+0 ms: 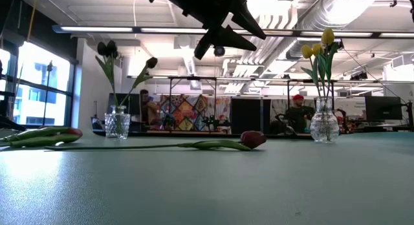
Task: Sort flowers into vase by color
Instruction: Put the red flower into the blue vase
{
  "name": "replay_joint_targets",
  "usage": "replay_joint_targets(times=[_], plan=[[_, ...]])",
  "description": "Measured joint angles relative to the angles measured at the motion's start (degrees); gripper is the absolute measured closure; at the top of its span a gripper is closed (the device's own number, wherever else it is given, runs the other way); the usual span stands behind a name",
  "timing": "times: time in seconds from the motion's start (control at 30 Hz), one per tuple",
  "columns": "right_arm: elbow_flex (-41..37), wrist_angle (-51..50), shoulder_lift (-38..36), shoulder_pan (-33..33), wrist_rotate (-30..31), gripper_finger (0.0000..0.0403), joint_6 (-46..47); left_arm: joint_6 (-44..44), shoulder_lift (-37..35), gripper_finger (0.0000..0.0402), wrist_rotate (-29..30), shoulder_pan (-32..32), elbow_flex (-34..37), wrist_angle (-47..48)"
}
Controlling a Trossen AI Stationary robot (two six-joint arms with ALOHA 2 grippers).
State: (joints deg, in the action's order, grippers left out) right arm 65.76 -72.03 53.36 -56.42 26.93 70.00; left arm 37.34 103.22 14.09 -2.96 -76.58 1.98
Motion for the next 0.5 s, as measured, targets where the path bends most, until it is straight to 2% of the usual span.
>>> replay_joint_targets(times=[0.17, 0.4, 0.5], plan=[[0.0, 1.8, 1.6, -4.7, -2.5, 0.0393, 4.2, -0.6, 0.0, 0.0286, 0.0, 1.2, 0.0, 0.0], [0.0, 1.2, 2.2, -8.5, -9.3, 0.0342, 11.2, -2.1, 0.0, 0.0286, 0.0, 3.0, 0.0, 0.1], [0.0, 1.2, 2.2, -8.6, -12.6, 0.0319, 12.7, -4.6, 0.0, 0.0286, 0.0, 3.8, -0.1, 3.4]])
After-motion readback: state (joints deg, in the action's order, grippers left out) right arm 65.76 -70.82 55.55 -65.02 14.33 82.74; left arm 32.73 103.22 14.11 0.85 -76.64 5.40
